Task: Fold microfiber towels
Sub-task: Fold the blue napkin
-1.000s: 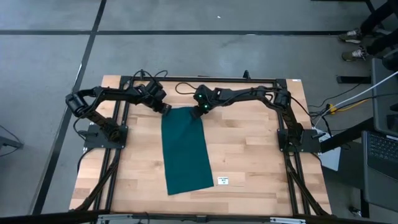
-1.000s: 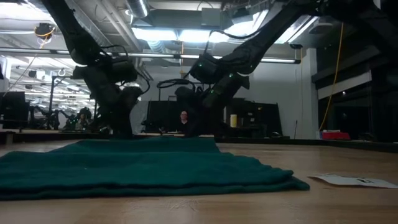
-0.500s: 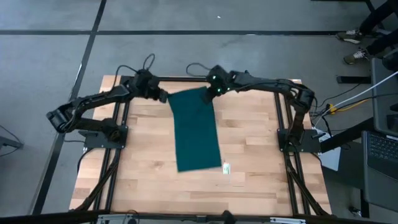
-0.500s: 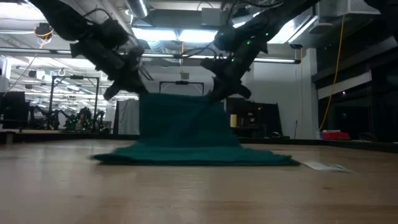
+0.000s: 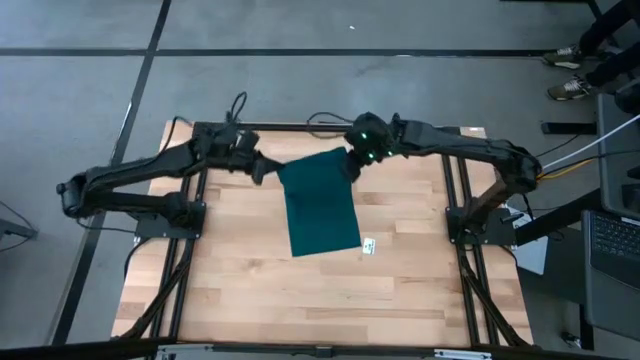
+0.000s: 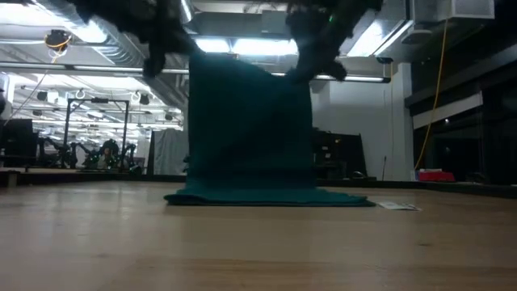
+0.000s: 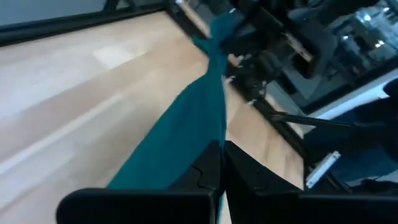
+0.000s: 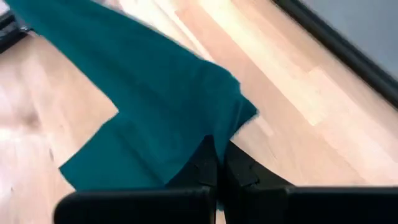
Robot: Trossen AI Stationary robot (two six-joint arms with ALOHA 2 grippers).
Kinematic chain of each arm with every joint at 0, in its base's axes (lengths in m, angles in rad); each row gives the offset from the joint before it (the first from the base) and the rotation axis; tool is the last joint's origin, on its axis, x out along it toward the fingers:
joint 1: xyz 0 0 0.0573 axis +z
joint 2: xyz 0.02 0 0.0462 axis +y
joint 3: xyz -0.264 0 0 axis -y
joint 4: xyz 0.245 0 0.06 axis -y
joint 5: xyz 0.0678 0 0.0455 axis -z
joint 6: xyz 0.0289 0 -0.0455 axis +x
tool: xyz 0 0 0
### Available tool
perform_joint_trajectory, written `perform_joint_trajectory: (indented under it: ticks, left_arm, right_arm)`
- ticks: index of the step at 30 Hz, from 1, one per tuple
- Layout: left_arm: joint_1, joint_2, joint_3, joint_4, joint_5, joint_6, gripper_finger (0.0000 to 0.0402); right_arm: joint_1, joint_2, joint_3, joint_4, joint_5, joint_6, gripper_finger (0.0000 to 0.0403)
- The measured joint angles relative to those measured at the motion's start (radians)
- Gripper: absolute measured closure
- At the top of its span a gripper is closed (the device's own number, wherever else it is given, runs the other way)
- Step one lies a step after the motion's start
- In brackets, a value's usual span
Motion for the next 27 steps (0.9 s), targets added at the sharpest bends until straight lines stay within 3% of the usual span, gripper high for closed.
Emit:
perform_joint_trajectory:
  ticks: [3,6,10,15,18,21,27]
  left_arm:
    - [-0.112,-0.056,0.003,0.008,-0.146,-0.031,0.0399]
    - [-0.118,-0.063,0.024,-0.001,-0.203,-0.037,0.0399]
    - [-0.011,-0.026,0.065,0.008,-0.173,-0.004,0.0399]
    - [0.182,0.097,0.146,0.053,-0.038,0.082,0.0399]
    - [0.255,0.165,0.273,0.082,0.035,0.121,0.0399]
    - [0.28,0.198,0.456,-0.015,0.065,0.182,0.0399]
    - [0.18,0.219,0.729,-0.282,0.02,0.258,0.0399]
  right_arm:
    - [0.057,-0.036,0.0,-0.007,0.072,0.023,0.0403]
    - [0.064,-0.059,0.0,-0.001,0.1,0.031,0.0403]
    - [0.005,-0.063,0.0,0.029,0.102,0.015,0.0403]
    - [-0.099,-0.063,0.007,0.149,0.087,-0.058,0.0403]
    - [-0.142,-0.063,0.089,0.132,0.076,-0.1,0.0403]
    - [-0.145,-0.069,0.237,0.048,0.086,-0.144,0.0403]
    - [-0.076,-0.073,0.443,-0.098,0.107,-0.154,0.0403]
